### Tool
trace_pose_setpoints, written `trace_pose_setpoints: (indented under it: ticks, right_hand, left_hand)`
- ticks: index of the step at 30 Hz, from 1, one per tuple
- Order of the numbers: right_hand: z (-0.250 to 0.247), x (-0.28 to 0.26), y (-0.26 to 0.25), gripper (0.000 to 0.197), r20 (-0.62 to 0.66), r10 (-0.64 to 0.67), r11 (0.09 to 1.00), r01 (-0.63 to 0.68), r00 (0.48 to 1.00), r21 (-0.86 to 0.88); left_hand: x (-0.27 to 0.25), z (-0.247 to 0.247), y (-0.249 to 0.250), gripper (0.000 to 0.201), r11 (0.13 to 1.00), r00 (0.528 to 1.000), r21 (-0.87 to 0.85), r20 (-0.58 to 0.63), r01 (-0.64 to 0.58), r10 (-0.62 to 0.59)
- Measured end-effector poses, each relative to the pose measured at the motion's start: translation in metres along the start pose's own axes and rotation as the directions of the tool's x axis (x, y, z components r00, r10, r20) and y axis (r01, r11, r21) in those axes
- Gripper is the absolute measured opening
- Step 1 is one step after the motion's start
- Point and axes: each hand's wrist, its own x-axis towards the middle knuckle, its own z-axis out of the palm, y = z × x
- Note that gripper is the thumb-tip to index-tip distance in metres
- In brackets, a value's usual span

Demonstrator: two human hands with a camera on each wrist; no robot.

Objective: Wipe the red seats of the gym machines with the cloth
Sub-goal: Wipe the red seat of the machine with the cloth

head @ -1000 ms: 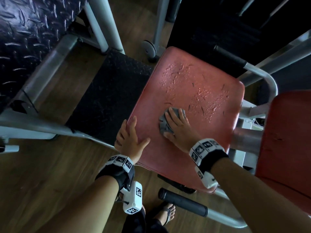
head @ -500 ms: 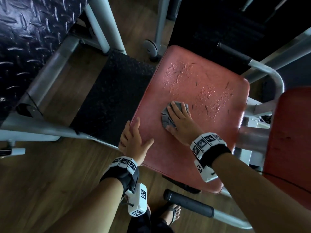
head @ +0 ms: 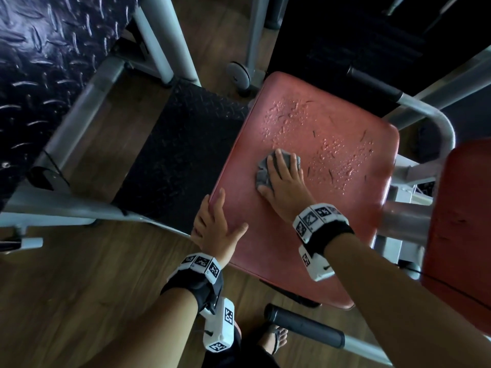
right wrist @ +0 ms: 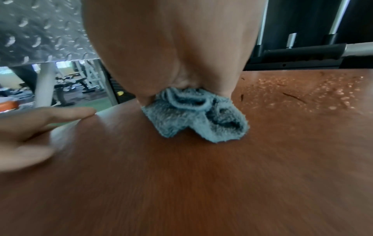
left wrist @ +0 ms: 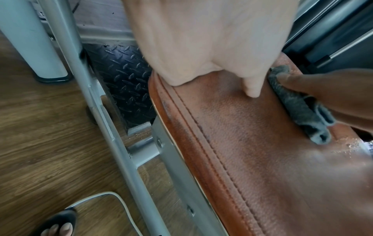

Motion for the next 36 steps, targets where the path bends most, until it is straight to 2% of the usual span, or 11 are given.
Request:
trace_pose_setpoints:
  ticks: [5, 8, 11, 15, 19, 21, 26, 31, 33, 36]
  right_hand:
    - [-0.022, 0.054, -0.007, 0.073, -0.049, 0.154, 0.988, -0.153, 0.987, 0.021]
    - [-0.031, 0.082, -0.022, 0.072, -0.055, 0.198, 0.980, -0.196, 0.979, 0.032]
    - [-0.032, 0.095, -0.034, 0.069, -0.083, 0.139, 0.990, -0.141, 0.987, -0.015]
    - [-0.027, 0.096, -0.043, 0.063, -0.061, -0.048, 0.990, 0.040, 0.997, -0.132]
    - [-0.015, 0.083, -0.046, 0.062, -0.041, -0.228, 0.945, 0.211, 0.973, -0.249]
    - [-0.010, 0.072, -0.045, 0.061, -0.043, -0.258, 0.938, 0.240, 0.965, -0.249]
    - [0.001, 0.029, -0.037, 0.064, 0.017, -0.323, 0.919, 0.319, 0.946, -0.231]
    - [0.016, -0.014, -0.009, 0.068, 0.077, -0.416, 0.885, 0.423, 0.906, -0.197]
    - [0.021, -0.031, 0.004, 0.070, 0.077, -0.409, 0.892, 0.416, 0.909, -0.176]
    - [0.024, -0.054, 0.021, 0.074, 0.075, -0.352, 0.925, 0.359, 0.933, -0.128]
  left_hand:
    - [0.000, 0.002, 0.000, 0.099, 1.000, 1.000, -0.018, 0.017, 0.007, -0.007]
    - [0.002, 0.002, -0.002, 0.099, 1.000, 1.000, -0.023, 0.017, 0.013, -0.013]
    - [0.004, 0.001, -0.004, 0.099, 0.999, 1.000, -0.041, 0.028, 0.013, -0.012]
    - [0.003, 0.002, -0.005, 0.096, 0.997, 1.000, -0.070, 0.023, 0.008, -0.007]
    - [0.002, 0.002, 0.002, 0.087, 0.991, 0.997, -0.124, -0.035, 0.057, -0.062]
    - [0.003, 0.002, 0.003, 0.083, 0.976, 0.992, -0.198, -0.062, 0.094, -0.108]
    - [0.001, 0.004, 0.004, 0.078, 0.941, 0.985, -0.323, -0.101, 0.098, -0.138]
    - [0.002, 0.004, 0.006, 0.073, 0.964, 0.989, -0.246, -0.083, 0.099, -0.123]
    - [0.002, 0.006, 0.006, 0.068, 0.980, 0.989, -0.178, -0.098, 0.088, -0.107]
    - [0.002, 0.008, 0.006, 0.073, 0.992, 0.988, -0.082, -0.118, 0.091, -0.101]
